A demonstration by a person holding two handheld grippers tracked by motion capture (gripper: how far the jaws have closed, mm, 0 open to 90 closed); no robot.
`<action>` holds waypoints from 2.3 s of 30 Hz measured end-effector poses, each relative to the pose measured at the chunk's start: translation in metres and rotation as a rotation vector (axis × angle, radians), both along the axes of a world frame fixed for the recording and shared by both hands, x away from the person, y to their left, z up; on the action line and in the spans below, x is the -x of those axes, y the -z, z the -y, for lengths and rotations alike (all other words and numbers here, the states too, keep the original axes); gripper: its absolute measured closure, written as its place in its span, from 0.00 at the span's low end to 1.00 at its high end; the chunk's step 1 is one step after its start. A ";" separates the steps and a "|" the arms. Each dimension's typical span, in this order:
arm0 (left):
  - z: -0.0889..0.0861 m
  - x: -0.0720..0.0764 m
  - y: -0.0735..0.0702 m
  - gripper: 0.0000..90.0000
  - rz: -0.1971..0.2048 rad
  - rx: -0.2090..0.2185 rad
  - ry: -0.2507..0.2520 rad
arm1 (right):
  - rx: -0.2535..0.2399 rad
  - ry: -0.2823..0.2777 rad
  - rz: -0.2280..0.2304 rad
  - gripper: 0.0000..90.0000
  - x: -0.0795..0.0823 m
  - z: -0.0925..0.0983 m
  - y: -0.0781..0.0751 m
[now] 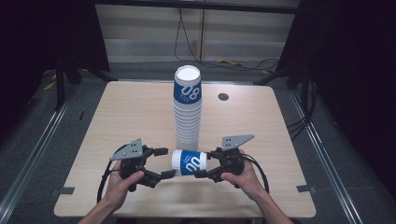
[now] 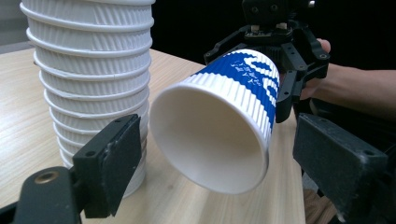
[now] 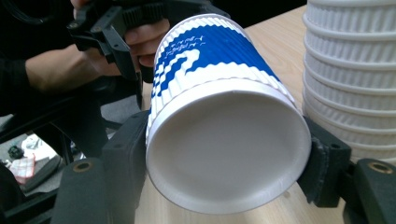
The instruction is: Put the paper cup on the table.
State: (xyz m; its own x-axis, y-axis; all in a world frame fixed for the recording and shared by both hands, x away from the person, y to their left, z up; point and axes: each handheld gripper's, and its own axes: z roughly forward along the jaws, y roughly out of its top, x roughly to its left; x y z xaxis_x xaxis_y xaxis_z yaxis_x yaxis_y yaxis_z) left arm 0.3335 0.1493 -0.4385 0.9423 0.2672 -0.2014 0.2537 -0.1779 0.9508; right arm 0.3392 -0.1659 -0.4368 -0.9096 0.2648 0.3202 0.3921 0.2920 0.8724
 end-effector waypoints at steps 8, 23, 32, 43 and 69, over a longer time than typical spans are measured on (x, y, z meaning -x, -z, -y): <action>0.003 -0.001 0.002 0.17 -0.012 0.022 0.012 | -0.074 -0.021 -0.006 0.33 0.001 -0.002 0.000; 0.014 -0.004 0.003 0.02 -0.048 0.026 0.025 | -0.121 -0.038 0.011 0.33 0.005 -0.005 -0.002; 0.020 -0.004 0.005 0.11 -0.051 0.036 0.080 | -0.111 -0.042 0.011 0.33 0.006 -0.008 -0.002; 0.024 -0.005 0.005 0.12 -0.042 0.026 0.098 | -0.091 -0.047 0.026 0.32 0.007 -0.009 -0.003; 0.016 -0.001 -0.002 0.21 -0.026 -0.037 0.128 | 0.036 -0.029 0.041 0.20 0.009 -0.012 -0.001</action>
State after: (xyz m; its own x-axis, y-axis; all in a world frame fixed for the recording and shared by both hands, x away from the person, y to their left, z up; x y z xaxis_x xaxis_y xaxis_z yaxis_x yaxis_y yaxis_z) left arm 0.3347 0.1333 -0.4362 0.9637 0.1533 -0.2188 0.2515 -0.2450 0.9363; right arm 0.3297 -0.1534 -0.4358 -0.9292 0.2488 0.2732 0.3472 0.3346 0.8761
